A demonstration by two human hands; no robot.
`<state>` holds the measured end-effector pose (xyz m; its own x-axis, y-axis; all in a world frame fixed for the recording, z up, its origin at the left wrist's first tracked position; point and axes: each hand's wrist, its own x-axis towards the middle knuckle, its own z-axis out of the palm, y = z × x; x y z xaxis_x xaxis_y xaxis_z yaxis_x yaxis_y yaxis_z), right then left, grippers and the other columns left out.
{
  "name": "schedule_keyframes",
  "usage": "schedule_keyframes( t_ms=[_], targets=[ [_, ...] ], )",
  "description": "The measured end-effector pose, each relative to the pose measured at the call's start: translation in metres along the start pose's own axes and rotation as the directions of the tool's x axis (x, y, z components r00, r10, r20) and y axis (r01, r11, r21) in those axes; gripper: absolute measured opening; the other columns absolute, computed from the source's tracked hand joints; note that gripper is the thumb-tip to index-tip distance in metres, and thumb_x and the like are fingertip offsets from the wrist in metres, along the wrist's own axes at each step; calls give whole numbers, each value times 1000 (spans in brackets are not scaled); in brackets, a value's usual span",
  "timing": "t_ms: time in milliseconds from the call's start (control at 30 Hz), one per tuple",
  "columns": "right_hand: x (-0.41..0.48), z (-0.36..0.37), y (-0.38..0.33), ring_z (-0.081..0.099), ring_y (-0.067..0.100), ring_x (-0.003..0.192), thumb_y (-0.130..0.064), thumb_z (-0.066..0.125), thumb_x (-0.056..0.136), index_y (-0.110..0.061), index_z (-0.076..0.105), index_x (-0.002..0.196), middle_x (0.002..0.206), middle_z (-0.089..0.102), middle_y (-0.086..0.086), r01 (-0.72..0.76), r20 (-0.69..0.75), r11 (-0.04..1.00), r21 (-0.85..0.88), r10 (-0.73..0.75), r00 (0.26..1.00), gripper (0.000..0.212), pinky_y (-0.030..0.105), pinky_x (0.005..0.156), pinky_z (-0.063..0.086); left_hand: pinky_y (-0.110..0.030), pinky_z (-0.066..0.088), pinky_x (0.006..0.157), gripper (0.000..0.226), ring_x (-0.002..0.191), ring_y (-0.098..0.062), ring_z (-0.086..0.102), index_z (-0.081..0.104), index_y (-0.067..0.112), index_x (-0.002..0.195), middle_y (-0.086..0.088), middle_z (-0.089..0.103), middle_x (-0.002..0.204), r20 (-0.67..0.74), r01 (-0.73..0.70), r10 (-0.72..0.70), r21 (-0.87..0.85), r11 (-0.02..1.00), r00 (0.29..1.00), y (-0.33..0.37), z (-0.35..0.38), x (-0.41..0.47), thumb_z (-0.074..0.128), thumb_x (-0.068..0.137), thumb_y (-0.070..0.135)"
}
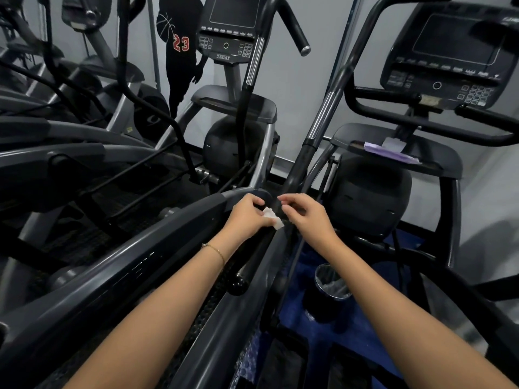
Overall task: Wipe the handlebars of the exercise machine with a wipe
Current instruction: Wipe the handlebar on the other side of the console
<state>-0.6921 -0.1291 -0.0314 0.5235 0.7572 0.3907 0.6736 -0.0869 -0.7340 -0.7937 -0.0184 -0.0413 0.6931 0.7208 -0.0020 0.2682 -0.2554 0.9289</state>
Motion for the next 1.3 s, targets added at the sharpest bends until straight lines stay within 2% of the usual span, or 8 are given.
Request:
schedule_keyframes(
  t_ms=[100,233,367,600,733,867,1033,1300],
  targets=[
    [7,4,-7,58,10,93,-11,61,87,-12,71,100,100,62,-3,36,126,992,-117,-21,992,16,14,83,43,-16,44,65,58,76,-8,56,42,16,118,6,55,82,-42,-37,35,-32,999,998,-6,3,-4,79,72,17],
    [13,10,-11,59,18,96,-12,57,90,-12,70,106,104,60,5,107,290,940,-324,-9,957,20,25,88,44,-27,51,82,75,85,-16,58,34,14,133,-4,48,104,-62,-22,17,-84,996,998,-8,4,-6,79,72,15],
    [18,8,-15,52,26,103,-6,49,92,-11,64,118,115,53,15,207,444,877,-435,9,896,30,19,80,34,-23,42,78,83,99,-13,50,29,17,140,-7,45,126,-11,44,-44,69,997,999,-6,-3,-11,78,73,27],
    [17,4,-14,57,17,91,-21,53,93,-13,69,109,104,55,4,221,427,860,-459,-5,904,24,28,82,46,-36,51,87,86,106,-27,60,25,17,140,-13,51,127,32,93,-104,246,965,994,-2,-15,-18,78,73,30],
    [23,-1,-13,56,11,88,-20,62,88,-12,70,103,93,55,-3,183,449,897,-402,19,893,18,19,79,42,-39,52,89,90,106,-26,59,22,20,142,-11,49,129,44,84,-105,336,938,994,3,-16,-16,78,73,30],
    [38,-1,-7,55,14,90,-16,55,93,-14,65,114,104,58,3,90,379,897,-432,90,921,24,19,76,41,-35,50,90,86,110,-23,57,22,21,143,-8,50,130,49,60,-88,418,906,995,6,-16,-17,75,77,31],
    [19,7,4,45,11,84,-10,47,94,-19,59,125,98,45,1,272,458,852,-447,-43,888,34,15,64,28,-36,48,92,87,112,-24,54,19,22,145,-10,49,131,64,33,-74,490,871,995,11,-15,-16,74,78,31],
    [45,2,22,46,17,83,-9,45,96,-22,59,124,93,39,2,297,405,826,-479,-92,910,34,21,68,28,-30,48,88,85,110,-20,55,22,24,144,-6,50,130,47,79,-123,540,838,991,17,-14,-16,74,78,32]
  ],
)
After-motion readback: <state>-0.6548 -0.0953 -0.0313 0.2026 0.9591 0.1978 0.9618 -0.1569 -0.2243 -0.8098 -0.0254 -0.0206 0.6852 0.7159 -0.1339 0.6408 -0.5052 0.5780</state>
